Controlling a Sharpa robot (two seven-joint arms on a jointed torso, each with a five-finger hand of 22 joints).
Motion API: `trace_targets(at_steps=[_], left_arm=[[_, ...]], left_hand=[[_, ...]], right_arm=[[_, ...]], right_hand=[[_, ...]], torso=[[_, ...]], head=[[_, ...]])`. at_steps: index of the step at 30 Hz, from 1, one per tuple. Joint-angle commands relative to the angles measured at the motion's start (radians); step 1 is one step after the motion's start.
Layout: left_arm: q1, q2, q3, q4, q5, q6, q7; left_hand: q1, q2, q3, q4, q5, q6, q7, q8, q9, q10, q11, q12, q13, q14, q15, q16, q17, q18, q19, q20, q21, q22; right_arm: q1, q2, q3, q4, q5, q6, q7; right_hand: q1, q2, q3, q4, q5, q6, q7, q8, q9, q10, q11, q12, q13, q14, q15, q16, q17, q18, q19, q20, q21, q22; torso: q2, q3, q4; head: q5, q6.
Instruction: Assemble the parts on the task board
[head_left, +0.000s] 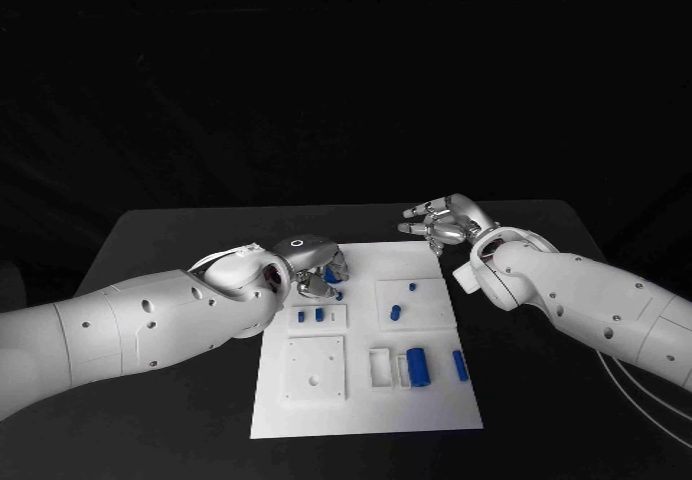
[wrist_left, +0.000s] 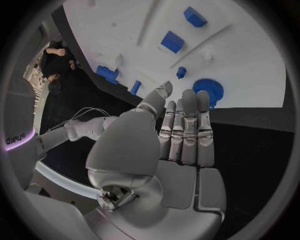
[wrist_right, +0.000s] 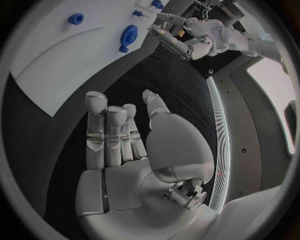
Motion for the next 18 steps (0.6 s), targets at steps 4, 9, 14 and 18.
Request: trace_targets(at_steps=[4,9,14,18], left_arm=[[-0.014,0.022,0.0,-0.033,-0.079,-0.001,0.032],[-0.022,0.032,0.0,-0.053,-0.086,-0.011,0.042],[-0.03,0.043,0.0,-0.073,-0.088,-0.016,0.051],[-0.036,0.051,0.0,-0.088,-0.088,-0.009,0.056]], left_hand=[[0.012,0.004,-0.002,-0.002,0.01,-0.005,0.004,-0.003,-0.001,-0.003,0.0,-0.005,0.001,-0.007,-0.001,-0.004,-0.011,0.0,0.011,-0.002,-0.024,0.021],[0.014,0.01,0.005,-0.004,0.011,-0.003,0.005,-0.004,-0.001,0.002,-0.002,-0.005,0.001,-0.006,-0.003,-0.001,-0.011,0.001,0.013,-0.004,-0.021,0.024],[0.011,0.014,0.017,-0.007,0.009,-0.005,0.003,-0.004,-0.002,0.002,-0.004,-0.006,0.001,-0.005,-0.006,0.006,-0.01,0.0,0.01,-0.007,-0.007,0.024],[0.008,0.022,0.024,-0.005,0.003,0.009,-0.011,-0.003,-0.001,0.0,-0.019,-0.006,0.0,-0.005,-0.014,0.01,-0.009,-0.004,0.007,-0.012,0.001,0.024]], right_arm=[[-0.001,0.002,0.001,0.004,0.0,0.005,0.013],[-0.001,0.002,0.001,0.005,0.0,0.005,0.013],[-0.001,0.002,0.001,0.006,0.0,0.006,0.013],[-0.001,0.002,0.001,0.007,0.0,0.006,0.013]], right_hand=[[-0.009,-0.001,0.004,0.004,0.004,0.003,0.0,-0.002,0.001,-0.003,-0.001,-0.003,-0.003,0.0,0.0,-0.002,-0.002,0.014,0.011,-0.004,-0.002,0.058],[-0.009,-0.001,0.004,0.004,0.004,0.003,0.0,-0.002,0.001,-0.003,-0.001,-0.003,-0.003,0.0,0.0,-0.002,-0.002,0.014,0.011,-0.004,-0.002,0.058],[-0.009,-0.001,0.004,0.004,0.004,0.003,0.0,-0.002,0.001,-0.003,-0.001,-0.003,-0.003,0.0,0.0,-0.002,-0.002,0.014,0.011,-0.004,-0.002,0.058],[-0.009,-0.001,0.004,0.004,0.004,0.003,0.0,-0.002,0.001,-0.003,-0.001,-0.003,-0.003,0.0,0.0,-0.002,-0.002,0.014,0.011,-0.004,-0.002,0.058]], torso=[[0.0,-0.0001,-0.0015],[0.0,0.0009,-0.0003],[0.0,0.0018,-0.001],[0.0,0.0012,-0.0015]], head=[[-0.002,0.0],[-0.005,-0.001],[-0.007,0.0],[-0.008,0.003]])
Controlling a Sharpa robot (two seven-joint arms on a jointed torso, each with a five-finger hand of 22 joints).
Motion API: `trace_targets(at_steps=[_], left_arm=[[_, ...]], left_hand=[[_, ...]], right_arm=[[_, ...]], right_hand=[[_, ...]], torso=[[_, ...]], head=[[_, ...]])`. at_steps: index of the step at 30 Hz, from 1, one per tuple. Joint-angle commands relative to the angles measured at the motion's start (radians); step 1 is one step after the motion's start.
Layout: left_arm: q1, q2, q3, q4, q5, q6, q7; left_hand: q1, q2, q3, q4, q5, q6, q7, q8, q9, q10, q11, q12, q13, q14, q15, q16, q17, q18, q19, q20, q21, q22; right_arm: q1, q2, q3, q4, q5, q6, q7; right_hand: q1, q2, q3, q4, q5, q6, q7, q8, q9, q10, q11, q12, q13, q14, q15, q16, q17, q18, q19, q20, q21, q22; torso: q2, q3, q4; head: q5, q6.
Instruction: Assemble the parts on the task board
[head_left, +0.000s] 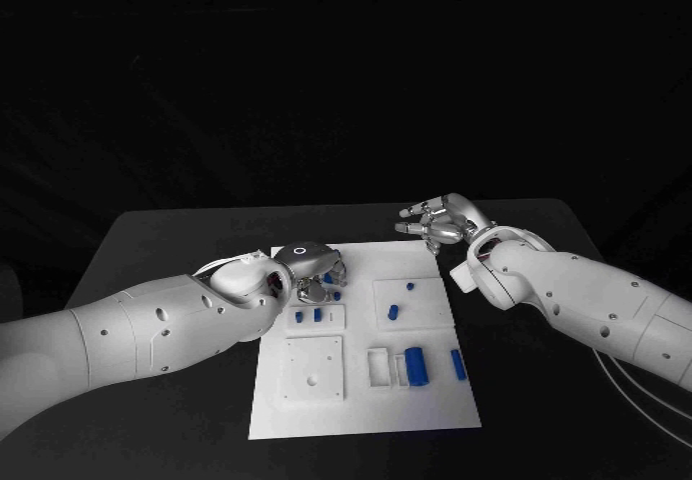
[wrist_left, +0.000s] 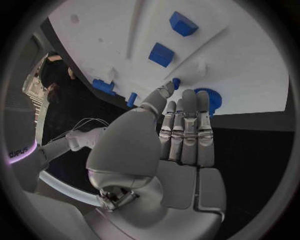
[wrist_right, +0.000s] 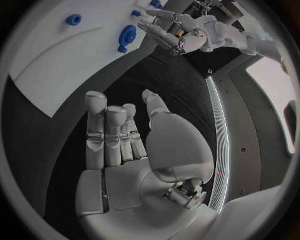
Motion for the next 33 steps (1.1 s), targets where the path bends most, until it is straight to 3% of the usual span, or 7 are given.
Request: trace_targets(at_steps=[1,21,33], left_arm=[[-0.005,0.009,0.0,-0.011,-0.017,-0.003,0.026],[-0.031,0.037,0.001,-0.075,-0.007,-0.003,0.046],[-0.034,0.044,0.001,-0.085,0.01,0.017,0.056]], left_hand=[[-0.002,0.014,0.009,0.0,-0.006,0.004,-0.009,-0.004,-0.001,-0.003,-0.01,-0.006,0.0,-0.001,-0.011,0.005,0.001,-0.005,0.001,-0.008,0.009,0.024],[-0.01,0.024,0.031,0.011,-0.009,0.001,-0.006,-0.004,-0.003,0.008,-0.011,-0.006,0.0,0.005,-0.015,0.037,0.008,-0.006,-0.003,-0.013,0.05,0.024],[-0.02,0.036,0.041,0.034,-0.012,0.001,-0.002,-0.005,-0.005,0.007,-0.011,-0.006,0.0,0.012,-0.015,0.056,0.013,-0.004,-0.002,-0.012,0.06,0.022]], right_arm=[[-0.001,0.001,0.001,0.003,0.0,0.006,0.012],[-0.001,0.004,0.001,0.009,-0.001,-0.002,0.018],[-0.001,0.005,0.001,0.009,-0.001,0.0,0.017]], right_hand=[[-0.009,-0.001,0.004,0.004,0.004,0.003,0.0,-0.002,0.001,-0.003,-0.001,-0.003,-0.001,0.0,0.0,-0.002,-0.001,0.014,0.011,-0.004,-0.002,0.058],[-0.008,-0.001,0.007,0.002,0.008,0.01,-0.001,-0.001,0.001,0.003,-0.002,0.003,0.003,0.006,-0.001,0.004,0.004,0.014,0.014,-0.005,0.008,0.061],[-0.01,-0.001,0.008,0.002,0.008,0.009,-0.001,-0.001,0.001,0.003,-0.002,0.002,0.002,0.005,-0.001,0.002,0.003,0.014,0.014,-0.005,0.006,0.06]], torso=[[0.0,0.0007,-0.0006],[-0.001,0.0001,0.0005],[-0.001,0.0005,0.0012]], head=[[-0.001,0.003],[-0.006,-0.001],[-0.009,0.0]])
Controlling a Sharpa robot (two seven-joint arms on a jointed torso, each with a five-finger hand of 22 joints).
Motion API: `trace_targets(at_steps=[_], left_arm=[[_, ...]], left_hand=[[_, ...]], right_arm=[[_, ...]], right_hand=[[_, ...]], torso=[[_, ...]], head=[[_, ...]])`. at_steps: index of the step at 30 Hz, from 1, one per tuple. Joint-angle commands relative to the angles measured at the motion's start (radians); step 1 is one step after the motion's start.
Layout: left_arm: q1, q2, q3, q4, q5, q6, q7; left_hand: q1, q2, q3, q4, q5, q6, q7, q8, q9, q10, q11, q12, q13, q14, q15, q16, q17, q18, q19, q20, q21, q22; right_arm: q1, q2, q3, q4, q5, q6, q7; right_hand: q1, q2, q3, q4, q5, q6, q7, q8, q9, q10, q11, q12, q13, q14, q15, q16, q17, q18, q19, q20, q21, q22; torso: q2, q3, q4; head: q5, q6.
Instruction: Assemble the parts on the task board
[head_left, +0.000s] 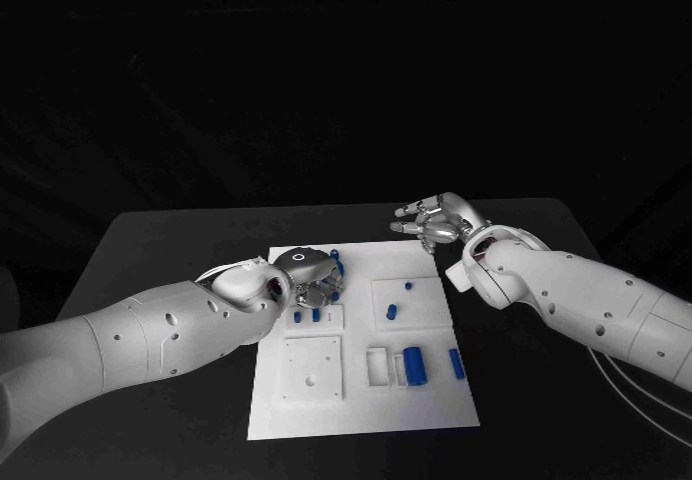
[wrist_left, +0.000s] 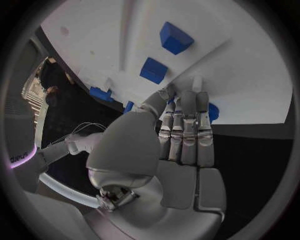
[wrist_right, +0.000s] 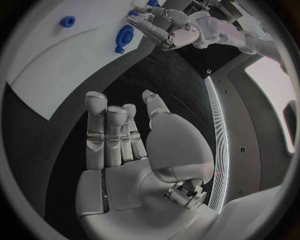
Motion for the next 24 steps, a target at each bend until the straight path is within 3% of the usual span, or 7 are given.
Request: trace_targets(at_steps=[1,10,24], left_arm=[[-0.001,0.006,0.0,-0.002,0.016,0.016,0.019],[-0.001,0.01,0.0,-0.005,0.026,0.034,0.019],[-0.001,0.009,0.0,-0.006,0.029,0.029,0.013]], left_hand=[[0.0,0.008,0.002,0.008,-0.003,-0.008,0.005,-0.005,-0.001,-0.007,0.004,-0.006,0.0,0.003,0.002,0.006,0.001,-0.004,-0.003,-0.003,0.005,0.022],[0.0,0.016,0.012,0.025,-0.005,-0.004,0.01,-0.003,-0.001,0.003,0.004,-0.006,0.0,0.01,0.003,0.011,0.0,0.0,0.001,-0.001,0.007,0.023],[0.033,0.053,0.004,0.029,0.013,0.088,0.017,-0.003,0.002,0.113,-0.009,-0.006,0.0,0.071,0.001,0.042,0.011,0.021,0.024,-0.005,0.06,0.026]], right_arm=[[0.0,0.002,0.001,0.002,-0.001,0.002,0.012],[0.0,0.002,0.001,0.002,-0.001,0.002,0.012],[-0.001,0.006,0.001,-0.002,-0.001,0.004,0.013]], right_hand=[[-0.01,-0.001,0.006,-0.001,0.002,0.006,0.003,-0.001,0.001,0.003,-0.002,0.002,0.0,0.005,-0.001,0.002,0.0,0.014,0.014,-0.005,0.002,0.06],[-0.01,-0.001,0.006,-0.001,0.002,0.006,0.003,-0.001,0.001,0.003,-0.002,0.002,0.0,0.005,-0.001,0.002,0.0,0.014,0.014,-0.005,0.002,0.06],[-0.01,-0.001,0.006,-0.001,0.002,0.006,0.003,-0.001,0.001,0.003,-0.002,0.002,0.0,0.005,-0.001,0.002,0.0,0.014,0.014,-0.005,0.002,0.06]], torso=[[0.0,0.0004,-0.0001],[0.0,0.0009,-0.0001],[0.0,-0.0001,0.0002]], head=[[-0.001,0.001],[-0.003,0.0],[-0.003,0.001]])
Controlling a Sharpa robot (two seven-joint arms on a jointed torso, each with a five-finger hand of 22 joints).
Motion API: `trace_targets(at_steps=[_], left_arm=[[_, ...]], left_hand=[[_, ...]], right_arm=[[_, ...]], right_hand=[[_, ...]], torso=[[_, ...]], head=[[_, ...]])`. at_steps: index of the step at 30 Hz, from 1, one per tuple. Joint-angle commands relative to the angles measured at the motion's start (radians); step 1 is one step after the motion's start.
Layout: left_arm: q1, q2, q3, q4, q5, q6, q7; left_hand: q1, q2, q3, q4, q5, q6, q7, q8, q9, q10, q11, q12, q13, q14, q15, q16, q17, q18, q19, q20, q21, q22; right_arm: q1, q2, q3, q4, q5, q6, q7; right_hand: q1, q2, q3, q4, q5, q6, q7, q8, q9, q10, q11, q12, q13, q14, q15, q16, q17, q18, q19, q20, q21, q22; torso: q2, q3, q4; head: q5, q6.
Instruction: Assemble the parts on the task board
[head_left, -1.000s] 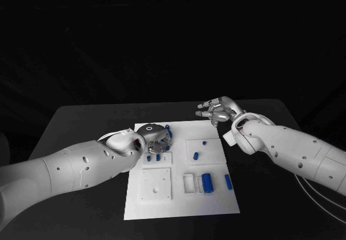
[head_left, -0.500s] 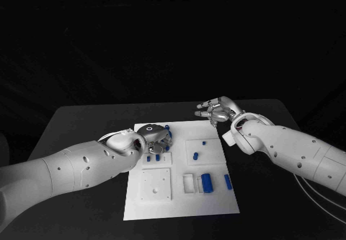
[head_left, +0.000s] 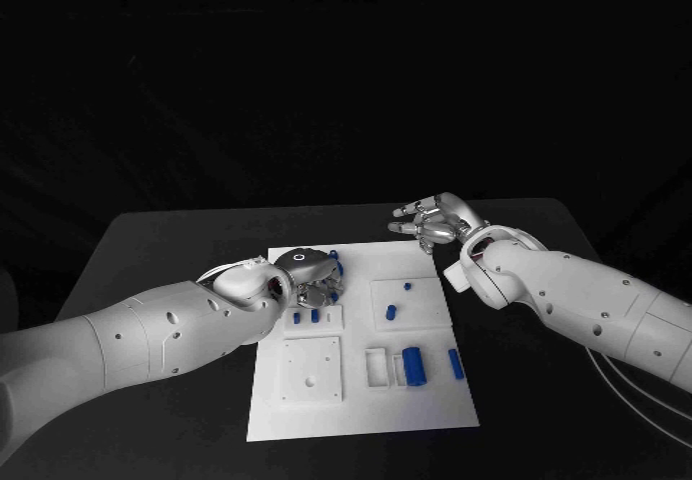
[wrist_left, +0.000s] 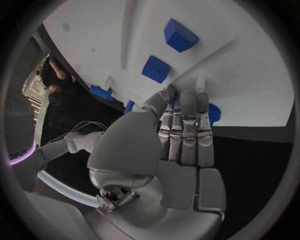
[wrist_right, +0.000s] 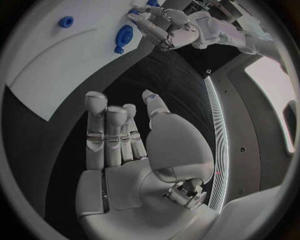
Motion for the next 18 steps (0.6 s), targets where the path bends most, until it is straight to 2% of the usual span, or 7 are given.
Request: trace_targets(at_steps=[1,6,8,15,18], left_arm=[[-0.002,0.001,-0.001,0.001,0.008,0.011,0.006],[-0.002,0.0,-0.001,0.002,0.01,-0.005,0.004],[-0.002,-0.001,-0.001,0.003,0.013,-0.014,0.003],[-0.003,-0.013,0.0,0.015,0.033,-0.058,0.003],[-0.003,-0.022,0.004,0.025,0.051,-0.068,0.003]], left_hand=[[0.005,0.015,-0.004,-0.004,0.005,0.009,-0.001,0.003,0.003,0.011,-0.001,-0.005,0.002,0.011,-0.001,0.009,0.003,0.014,0.008,0.0,0.013,0.025],[0.006,0.024,-0.001,-0.011,0.01,0.02,-0.004,0.003,0.003,0.023,-0.004,-0.005,0.002,0.023,-0.005,0.015,0.01,0.018,0.002,-0.003,0.048,0.024],[0.007,0.027,0.009,-0.015,0.025,0.023,-0.004,0.003,0.003,0.027,-0.004,-0.005,0.002,0.024,-0.006,0.016,0.011,0.019,0.0,-0.005,0.055,0.025],[-0.007,0.021,0.044,-0.023,0.026,0.028,-0.006,0.002,0.002,0.033,-0.006,-0.005,0.002,0.031,-0.009,0.02,0.016,0.022,-0.006,-0.008,0.09,0.023],[-0.007,0.02,0.045,-0.023,0.027,0.028,-0.006,0.002,0.002,0.032,-0.006,-0.005,0.002,0.033,-0.009,0.021,0.016,0.022,-0.006,-0.008,0.093,0.023]], right_arm=[[-0.001,0.002,0.001,0.0,-0.001,0.004,0.012],[-0.001,0.003,0.001,-0.001,-0.001,0.004,0.012],[-0.001,0.003,0.001,-0.001,-0.001,0.004,0.012],[-0.001,0.004,0.001,0.0,-0.001,0.003,0.012],[-0.001,0.004,0.001,0.0,-0.001,0.003,0.012]], right_hand=[[-0.01,-0.001,0.006,-0.001,0.002,0.006,0.003,-0.001,0.001,0.003,-0.002,0.002,0.0,0.005,-0.001,0.002,0.0,0.014,0.014,-0.005,0.002,0.06],[-0.01,-0.001,0.008,-0.002,0.003,0.008,0.002,-0.001,0.001,0.004,-0.002,0.003,0.002,0.006,-0.001,0.002,0.001,0.013,0.014,-0.005,0.004,0.06],[-0.01,-0.001,0.008,-0.002,0.003,0.008,0.002,-0.001,0.001,0.004,-0.002,0.003,0.002,0.006,-0.001,0.002,0.001,0.013,0.014,-0.005,0.004,0.06],[-0.01,-0.001,0.008,-0.002,0.003,0.008,0.002,-0.001,0.001,0.004,-0.002,0.003,0.002,0.006,-0.001,0.002,0.001,0.013,0.014,-0.005,0.004,0.06],[-0.01,-0.001,0.008,-0.002,0.003,0.008,0.002,-0.001,0.001,0.004,-0.002,0.003,0.002,0.006,-0.001,0.002,0.001,0.013,0.014,-0.005,0.004,0.06]], torso=[[0.0,-0.0004,0.0002],[0.0,-0.0008,0.0007],[0.0,-0.001,0.0006],[0.0,-0.0007,0.0005],[-0.001,-0.0008,0.0001]], head=[[0.0,-0.001],[0.002,0.001],[0.002,0.002],[0.004,0.005],[0.005,0.007]])
